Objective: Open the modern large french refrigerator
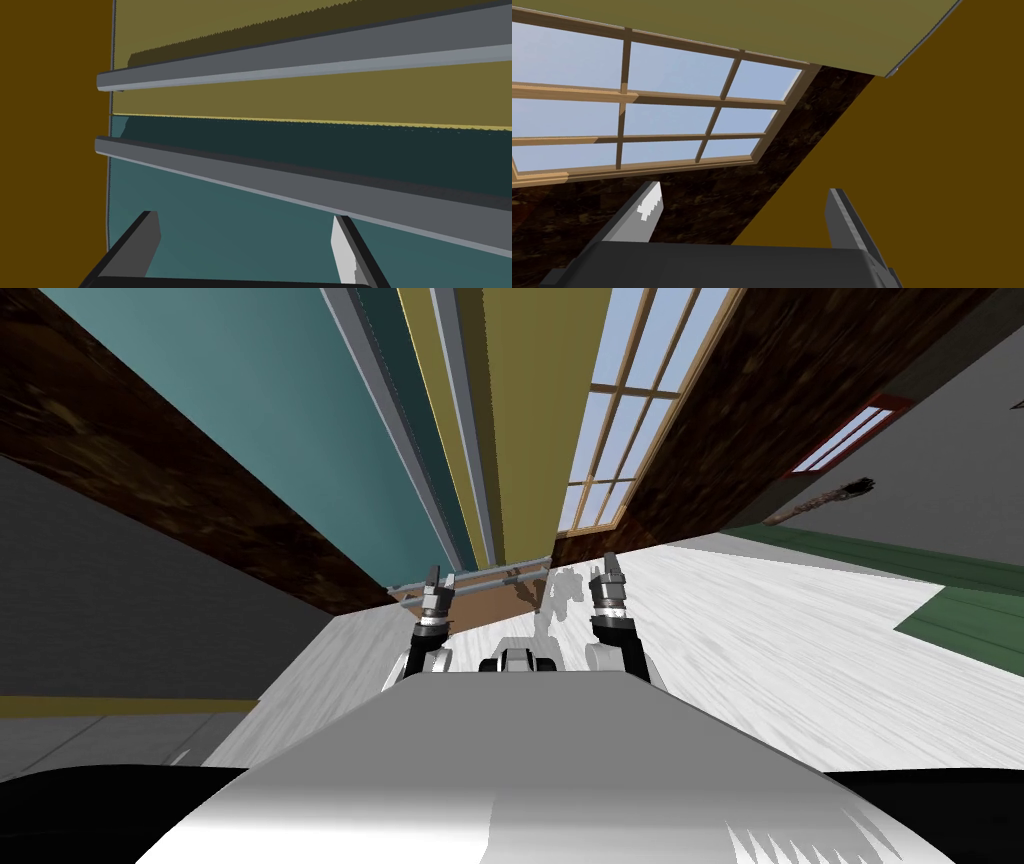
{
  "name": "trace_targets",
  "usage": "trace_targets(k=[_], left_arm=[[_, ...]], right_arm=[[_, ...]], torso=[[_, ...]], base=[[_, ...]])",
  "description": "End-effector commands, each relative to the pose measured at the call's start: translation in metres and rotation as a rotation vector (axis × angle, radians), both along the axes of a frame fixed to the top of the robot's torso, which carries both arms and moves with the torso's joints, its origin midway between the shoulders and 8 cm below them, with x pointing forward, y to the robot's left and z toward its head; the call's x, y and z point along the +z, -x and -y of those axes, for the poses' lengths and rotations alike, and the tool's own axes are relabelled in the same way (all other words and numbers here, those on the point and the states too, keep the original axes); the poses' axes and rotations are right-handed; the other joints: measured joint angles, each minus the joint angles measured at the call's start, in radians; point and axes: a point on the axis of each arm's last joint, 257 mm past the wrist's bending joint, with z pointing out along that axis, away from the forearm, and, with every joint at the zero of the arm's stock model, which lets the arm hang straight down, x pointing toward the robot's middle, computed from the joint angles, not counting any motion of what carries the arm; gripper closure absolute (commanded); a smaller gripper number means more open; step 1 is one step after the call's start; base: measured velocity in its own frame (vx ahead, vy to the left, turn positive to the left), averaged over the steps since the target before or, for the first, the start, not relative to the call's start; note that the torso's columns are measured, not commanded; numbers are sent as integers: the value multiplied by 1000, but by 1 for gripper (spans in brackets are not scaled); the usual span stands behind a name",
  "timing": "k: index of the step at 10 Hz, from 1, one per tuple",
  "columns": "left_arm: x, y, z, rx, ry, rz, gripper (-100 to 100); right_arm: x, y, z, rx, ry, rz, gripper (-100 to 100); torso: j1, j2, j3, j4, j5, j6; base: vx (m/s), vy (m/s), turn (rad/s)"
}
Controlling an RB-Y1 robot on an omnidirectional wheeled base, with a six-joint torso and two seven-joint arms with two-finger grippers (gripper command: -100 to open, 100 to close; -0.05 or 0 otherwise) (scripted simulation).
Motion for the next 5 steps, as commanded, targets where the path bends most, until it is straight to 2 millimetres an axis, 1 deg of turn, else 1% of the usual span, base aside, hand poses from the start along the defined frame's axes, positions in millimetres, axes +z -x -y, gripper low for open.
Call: trace_targets(k=[1,3,4,5], left_arm=[[-21,-6,5,-26,-22,-23,-100],[-31,-8,6,-34,-29,-35,-100],[-41,-11,7,-42,-34,-45,-100],[-46,-12,9,-51,-38,-46,-100]], right_arm=[[0,0,0,0,0,0,0],[0,0,0,0,0,0,0],[0,0,0,0,0,0,0],[0,0,0,0,0,0,0]], torso=[[0,0,0,0,0,0],[0,1,0,0,0,0],[1,2,1,1,0,0],[1,1,1,0,0,0]], base=[[84,-8,41],[70,-9,22],[67,1,22],[76,-7,40]])
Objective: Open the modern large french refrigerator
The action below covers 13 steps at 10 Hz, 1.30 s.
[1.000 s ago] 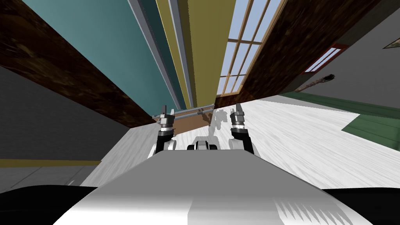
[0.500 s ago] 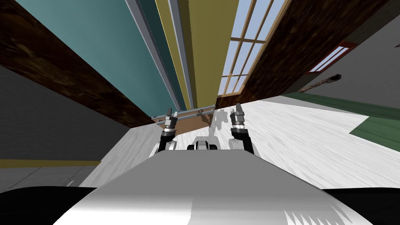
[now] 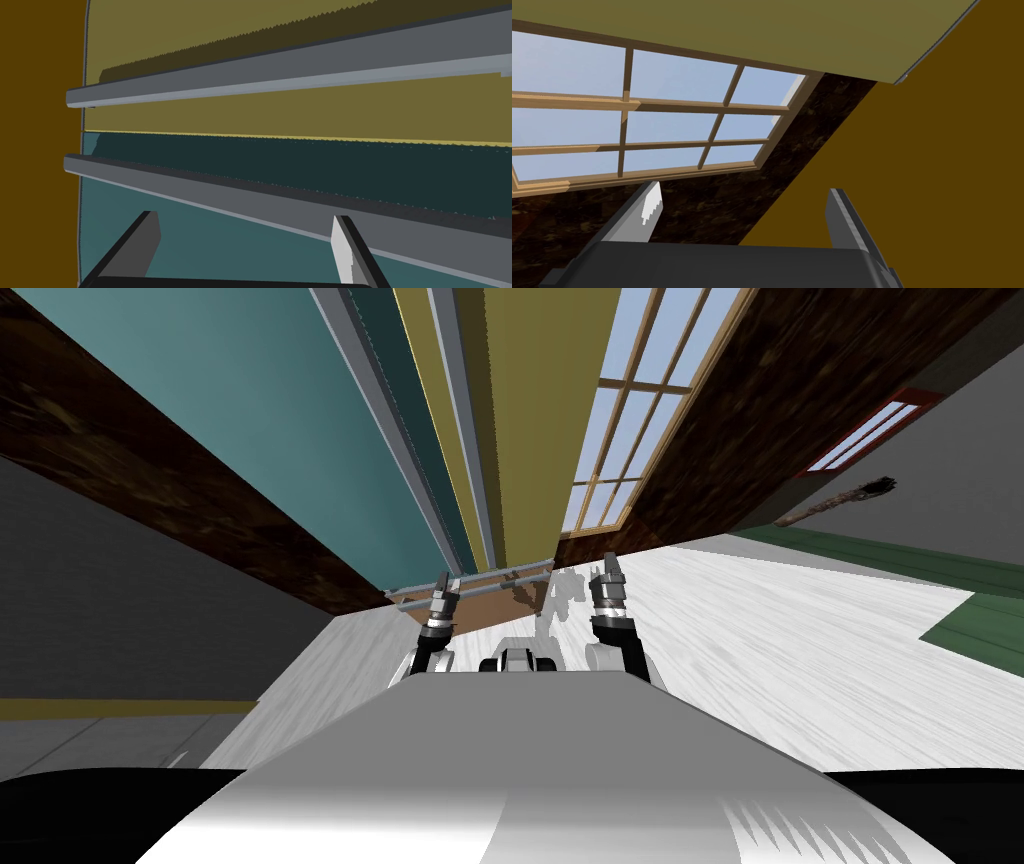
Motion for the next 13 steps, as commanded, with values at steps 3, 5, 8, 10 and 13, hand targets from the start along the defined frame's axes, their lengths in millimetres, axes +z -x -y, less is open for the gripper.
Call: trace_targets(k=[3,5,8,10,13], left_arm=[[-26,-6,2,-18,-10,-26,-100],[-41,-9,5,-32,-13,-37,-100],[-55,-11,6,-35,-14,-57,-100],[-71,-14,9,-46,-13,-68,-100],[-89,-16,12,-53,-8,-86,-100]], right_arm=[[0,0,0,0,0,0,0],[0,0,0,0,0,0,0],[0,0,0,0,0,0,0],[0,0,0,0,0,0,0],[0,0,0,0,0,0,0]], torso=[[-1,0,0,0,0,0],[-1,0,0,0,0,0],[-1,-1,-1,0,0,0],[0,0,0,0,0,0],[-1,-1,-1,0,0,0]], base=[[53,-4,20],[63,-7,37],[60,-9,19],[68,-6,36],[76,-7,30]])
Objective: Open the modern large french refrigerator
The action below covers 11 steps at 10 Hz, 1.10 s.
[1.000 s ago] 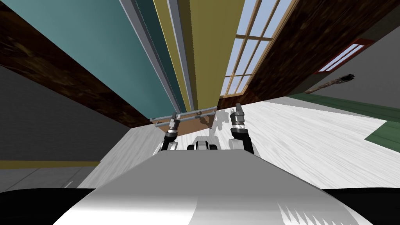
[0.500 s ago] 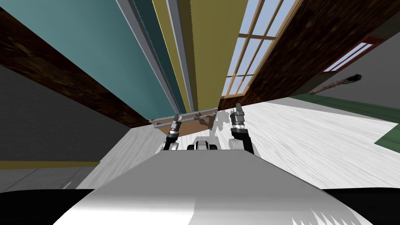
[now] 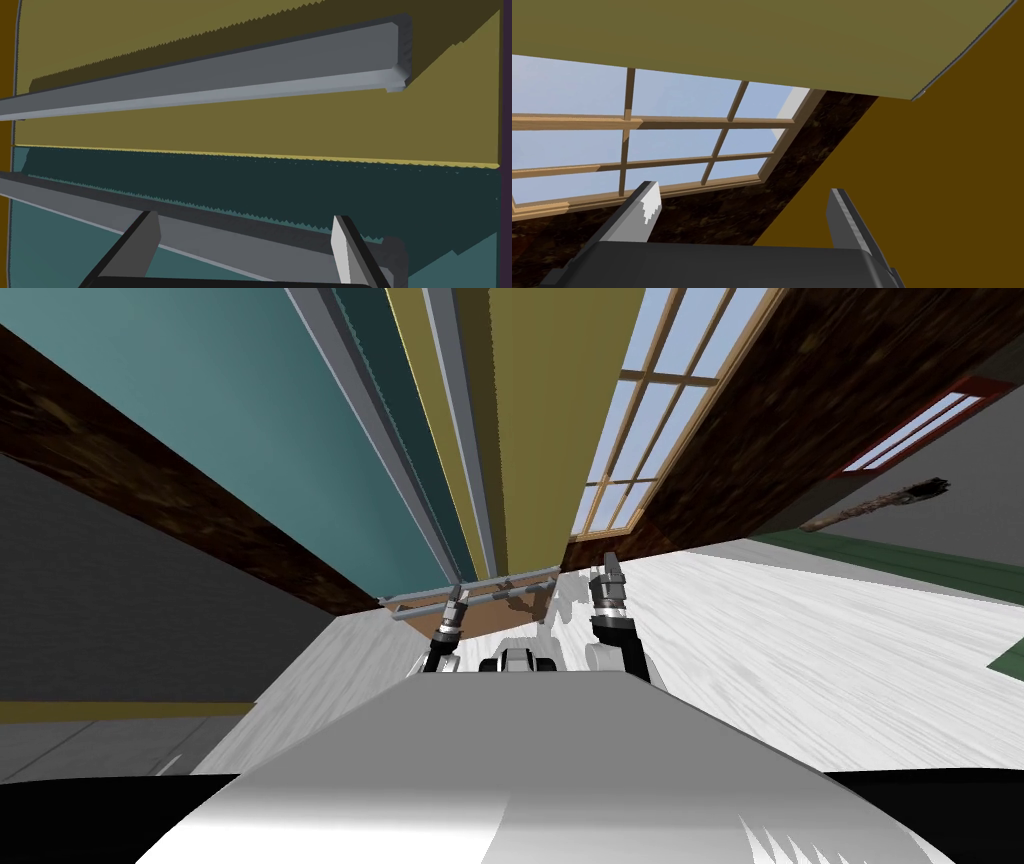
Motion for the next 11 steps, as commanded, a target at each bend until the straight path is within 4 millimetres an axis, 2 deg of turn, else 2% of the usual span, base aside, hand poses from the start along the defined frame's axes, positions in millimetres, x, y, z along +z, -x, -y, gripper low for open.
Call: trace_targets(k=[1,5,7,11], left_arm=[[-17,-3,6,-11,8,-8,-100],[-49,-4,11,-17,20,-47,-100],[-58,-4,14,-19,26,-57,-100],[-85,-3,29,-25,63,-85,-100]], right_arm=[[0,0,0,0,0,0,0],[0,0,0,0,0,0,0],[0,0,0,0,0,0,0],[0,0,0,0,0,0,0]], torso=[[0,-1,0,0,0,0],[1,1,0,0,0,0],[0,-1,-1,0,0,0],[-1,0,0,0,0,0]], base=[[108,-14,40],[71,-15,37],[91,-15,26],[86,-10,35]])
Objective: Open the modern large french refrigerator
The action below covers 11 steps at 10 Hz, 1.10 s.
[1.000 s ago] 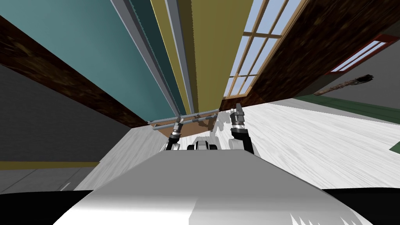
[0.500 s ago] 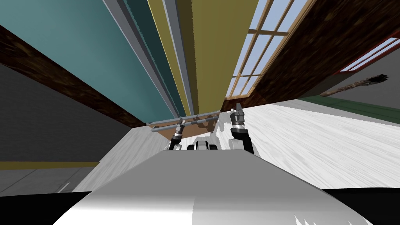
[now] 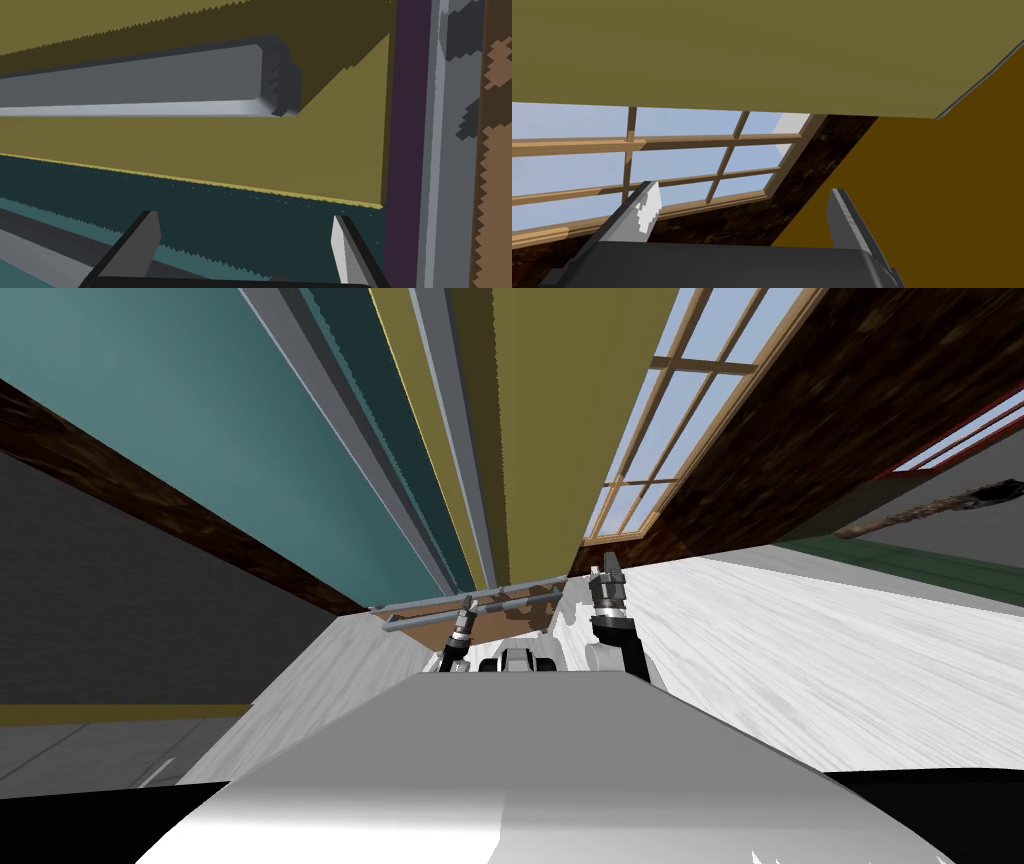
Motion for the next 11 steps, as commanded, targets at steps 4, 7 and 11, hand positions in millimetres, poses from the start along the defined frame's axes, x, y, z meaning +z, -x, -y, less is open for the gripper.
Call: trace_targets(k=[4,7,11], left_arm=[[-27,3,31,-4,75,-28,-100],[-34,4,52,-3,133,-37,-100],[-34,5,65,3,176,-42,-100]], right_arm=[[0,0,0,0,0,0,0],[0,0,0,0,0,0,0],[0,0,0,0,0,0,0]], torso=[[1,2,1,0,0,0],[1,1,0,0,0,0],[-1,-1,0,0,0,3]], base=[[81,-14,34],[60,-10,24],[22,-5,18]])
